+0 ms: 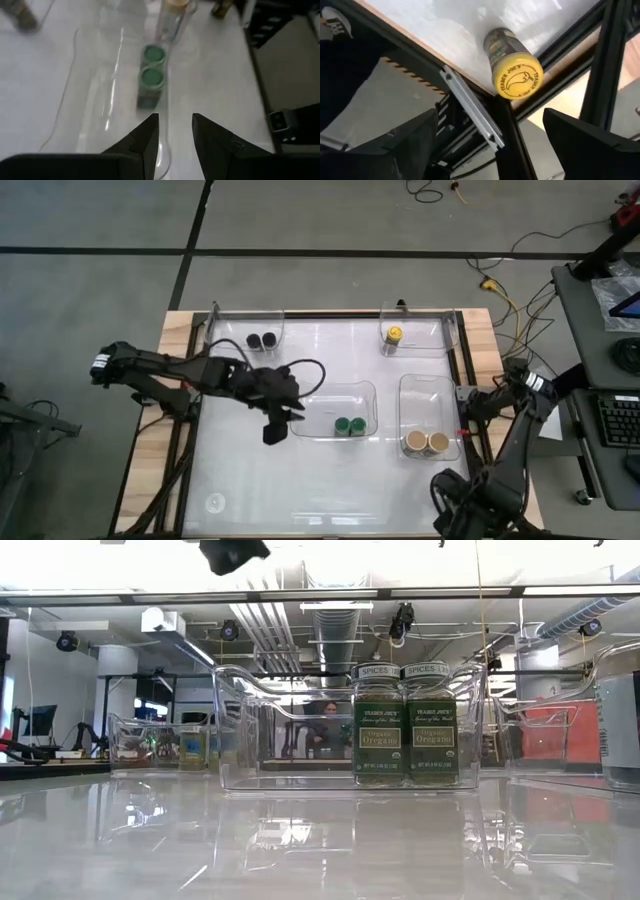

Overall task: Sort spices by type
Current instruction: Put the yellow seasoning bottle into the top right transparent bin

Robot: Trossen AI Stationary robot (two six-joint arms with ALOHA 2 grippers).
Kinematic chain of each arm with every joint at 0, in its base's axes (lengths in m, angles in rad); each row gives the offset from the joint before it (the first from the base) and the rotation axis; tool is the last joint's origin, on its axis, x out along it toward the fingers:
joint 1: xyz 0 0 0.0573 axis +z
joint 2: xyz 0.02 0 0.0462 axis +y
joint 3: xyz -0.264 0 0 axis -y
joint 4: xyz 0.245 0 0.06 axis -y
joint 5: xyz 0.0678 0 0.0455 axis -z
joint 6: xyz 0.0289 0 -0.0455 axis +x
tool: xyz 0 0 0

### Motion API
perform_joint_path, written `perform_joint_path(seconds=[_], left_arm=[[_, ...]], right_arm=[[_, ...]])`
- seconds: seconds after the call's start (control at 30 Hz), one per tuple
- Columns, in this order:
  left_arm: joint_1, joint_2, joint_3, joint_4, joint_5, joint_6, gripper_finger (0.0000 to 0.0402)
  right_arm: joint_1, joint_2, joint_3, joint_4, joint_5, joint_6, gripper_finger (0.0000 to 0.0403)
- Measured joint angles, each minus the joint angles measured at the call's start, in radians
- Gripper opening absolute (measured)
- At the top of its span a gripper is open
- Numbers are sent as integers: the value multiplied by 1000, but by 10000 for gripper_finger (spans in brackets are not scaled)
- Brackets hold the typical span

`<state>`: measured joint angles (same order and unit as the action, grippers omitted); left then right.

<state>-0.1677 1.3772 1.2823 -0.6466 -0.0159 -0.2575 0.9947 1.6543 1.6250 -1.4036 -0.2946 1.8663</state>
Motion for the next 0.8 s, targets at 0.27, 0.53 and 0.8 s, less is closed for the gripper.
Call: perform_joint_path(seconds=[0.27, 0.53, 0.8], left_arm=[[-26, 24, 0, 134, -2, -5, 102], [-26, 38, 0, 138, -2, -6, 102], [-28, 39, 0, 138, -2, -17, 102]], right_arm=[[-15, -15, -59, -23, -80, -12, 352], [-24, -55, -175, 77, -132, -71, 354], [-38, -109, -286, 165, -162, -78, 354]])
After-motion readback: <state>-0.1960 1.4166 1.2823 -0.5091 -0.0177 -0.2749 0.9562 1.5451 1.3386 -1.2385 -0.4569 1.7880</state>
